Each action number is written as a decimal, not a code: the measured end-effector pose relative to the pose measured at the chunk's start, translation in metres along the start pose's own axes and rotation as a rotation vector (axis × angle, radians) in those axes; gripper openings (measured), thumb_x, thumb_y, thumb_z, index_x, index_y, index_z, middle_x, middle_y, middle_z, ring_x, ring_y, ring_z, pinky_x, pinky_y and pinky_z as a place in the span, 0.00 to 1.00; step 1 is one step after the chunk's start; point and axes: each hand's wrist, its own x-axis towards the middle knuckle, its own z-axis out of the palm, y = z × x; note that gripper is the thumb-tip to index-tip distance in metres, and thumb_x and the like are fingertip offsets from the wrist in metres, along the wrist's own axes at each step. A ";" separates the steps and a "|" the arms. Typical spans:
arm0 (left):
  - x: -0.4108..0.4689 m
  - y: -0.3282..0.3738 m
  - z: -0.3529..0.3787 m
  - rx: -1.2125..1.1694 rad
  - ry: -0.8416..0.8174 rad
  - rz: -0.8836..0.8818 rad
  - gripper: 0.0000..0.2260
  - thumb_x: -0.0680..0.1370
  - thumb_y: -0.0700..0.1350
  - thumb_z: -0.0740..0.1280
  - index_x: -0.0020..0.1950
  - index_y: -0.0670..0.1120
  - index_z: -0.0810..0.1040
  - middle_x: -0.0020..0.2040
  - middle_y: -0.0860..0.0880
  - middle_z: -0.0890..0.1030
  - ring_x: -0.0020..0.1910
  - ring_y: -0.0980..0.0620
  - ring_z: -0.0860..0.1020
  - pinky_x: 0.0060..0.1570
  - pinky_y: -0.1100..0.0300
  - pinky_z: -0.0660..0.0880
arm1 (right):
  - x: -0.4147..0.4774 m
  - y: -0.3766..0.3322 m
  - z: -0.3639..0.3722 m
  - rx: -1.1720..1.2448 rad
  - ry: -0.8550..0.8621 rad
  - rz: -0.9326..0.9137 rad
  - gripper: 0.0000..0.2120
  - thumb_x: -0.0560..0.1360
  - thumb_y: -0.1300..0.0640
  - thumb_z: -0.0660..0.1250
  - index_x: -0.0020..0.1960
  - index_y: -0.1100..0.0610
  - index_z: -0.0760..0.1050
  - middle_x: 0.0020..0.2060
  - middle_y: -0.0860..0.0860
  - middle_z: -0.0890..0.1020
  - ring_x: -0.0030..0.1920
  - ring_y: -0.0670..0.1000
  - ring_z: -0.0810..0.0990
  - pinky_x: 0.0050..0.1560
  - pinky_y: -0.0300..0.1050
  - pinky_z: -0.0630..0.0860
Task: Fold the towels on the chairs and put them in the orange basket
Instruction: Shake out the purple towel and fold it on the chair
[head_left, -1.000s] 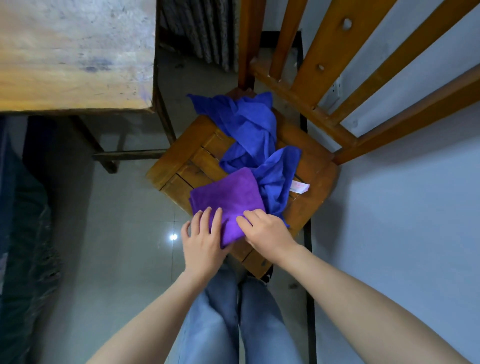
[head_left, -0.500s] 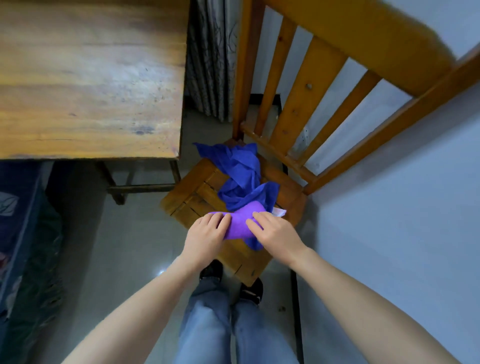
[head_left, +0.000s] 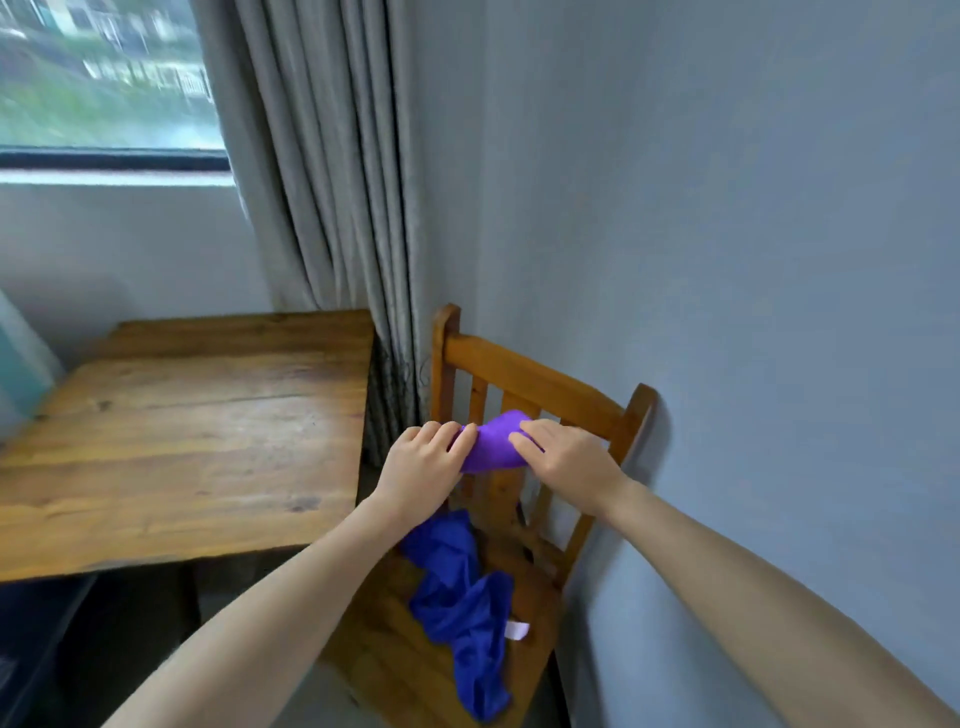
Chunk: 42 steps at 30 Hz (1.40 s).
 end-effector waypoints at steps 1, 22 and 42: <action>0.015 -0.006 -0.015 0.026 0.044 0.008 0.26 0.58 0.47 0.80 0.53 0.42 0.81 0.45 0.45 0.83 0.39 0.46 0.81 0.36 0.58 0.77 | 0.011 0.012 -0.011 -0.051 0.061 -0.001 0.14 0.66 0.66 0.67 0.51 0.61 0.71 0.39 0.57 0.82 0.37 0.55 0.82 0.29 0.42 0.78; 0.065 -0.060 -0.179 0.325 0.493 -0.060 0.34 0.55 0.44 0.80 0.57 0.45 0.69 0.43 0.45 0.82 0.35 0.46 0.80 0.29 0.59 0.76 | 0.135 0.067 -0.138 -0.220 0.361 -0.120 0.19 0.61 0.64 0.78 0.50 0.63 0.78 0.42 0.59 0.83 0.39 0.56 0.83 0.30 0.48 0.80; -0.316 -0.094 -0.297 0.644 -0.093 -0.892 0.37 0.49 0.45 0.79 0.55 0.46 0.69 0.41 0.46 0.82 0.33 0.46 0.80 0.25 0.60 0.74 | 0.306 -0.295 -0.118 0.384 0.570 -0.713 0.10 0.69 0.60 0.58 0.46 0.58 0.76 0.37 0.52 0.80 0.33 0.53 0.80 0.25 0.42 0.75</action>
